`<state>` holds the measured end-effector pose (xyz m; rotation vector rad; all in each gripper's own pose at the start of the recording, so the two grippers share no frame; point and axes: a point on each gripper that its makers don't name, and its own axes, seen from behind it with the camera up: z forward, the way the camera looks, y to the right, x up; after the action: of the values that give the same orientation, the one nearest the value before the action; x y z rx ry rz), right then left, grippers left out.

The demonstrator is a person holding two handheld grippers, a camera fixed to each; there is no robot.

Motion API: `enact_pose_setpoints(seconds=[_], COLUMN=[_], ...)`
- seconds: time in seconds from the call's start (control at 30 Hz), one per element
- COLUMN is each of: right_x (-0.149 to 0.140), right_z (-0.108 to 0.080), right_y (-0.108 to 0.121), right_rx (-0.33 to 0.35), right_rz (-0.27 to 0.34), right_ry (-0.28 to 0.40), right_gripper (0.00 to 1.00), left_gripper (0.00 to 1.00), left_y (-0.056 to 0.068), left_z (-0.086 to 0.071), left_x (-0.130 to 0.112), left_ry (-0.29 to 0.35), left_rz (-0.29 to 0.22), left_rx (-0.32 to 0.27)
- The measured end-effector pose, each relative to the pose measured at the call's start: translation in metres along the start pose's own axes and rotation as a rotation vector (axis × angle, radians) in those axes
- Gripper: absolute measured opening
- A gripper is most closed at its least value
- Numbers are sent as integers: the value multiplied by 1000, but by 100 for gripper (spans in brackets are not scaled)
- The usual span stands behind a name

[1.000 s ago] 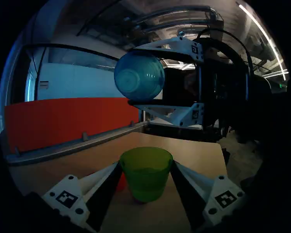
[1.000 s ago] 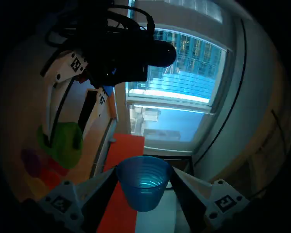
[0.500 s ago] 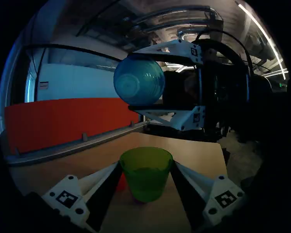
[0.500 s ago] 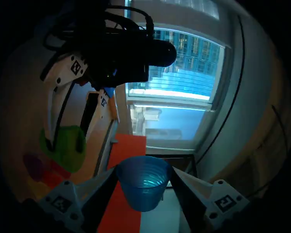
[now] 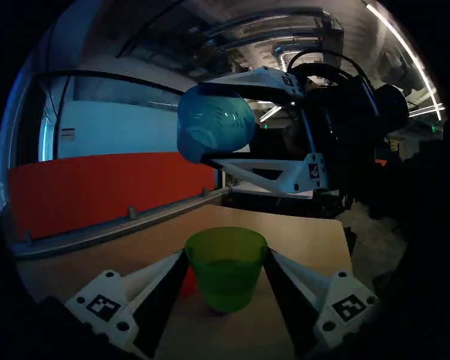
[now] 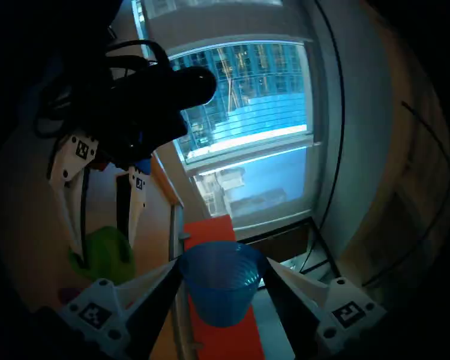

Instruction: Pour water

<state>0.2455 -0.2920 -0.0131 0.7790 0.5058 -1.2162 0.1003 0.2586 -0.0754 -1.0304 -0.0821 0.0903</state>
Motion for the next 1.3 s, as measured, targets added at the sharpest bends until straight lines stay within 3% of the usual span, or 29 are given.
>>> enact_pose_setpoints(seconds=[0.7,1.13,1.3], right_x=[16,26,29], right_z=[-10,-10,-12], right_y=[-10,-19,-22], right_rx=[21,88,118], right_rz=[588,977,1093], right_ry=[31,45,54], right_gripper=[92,92,92], left_gripper=[86,86,86], left_y=[0,-4,-5], left_z=[-1,-2,-3], left_x=[4,6,6], left_ry=[4,6,6], left_rz=[9,12,16], left_rx=[7,15,21])
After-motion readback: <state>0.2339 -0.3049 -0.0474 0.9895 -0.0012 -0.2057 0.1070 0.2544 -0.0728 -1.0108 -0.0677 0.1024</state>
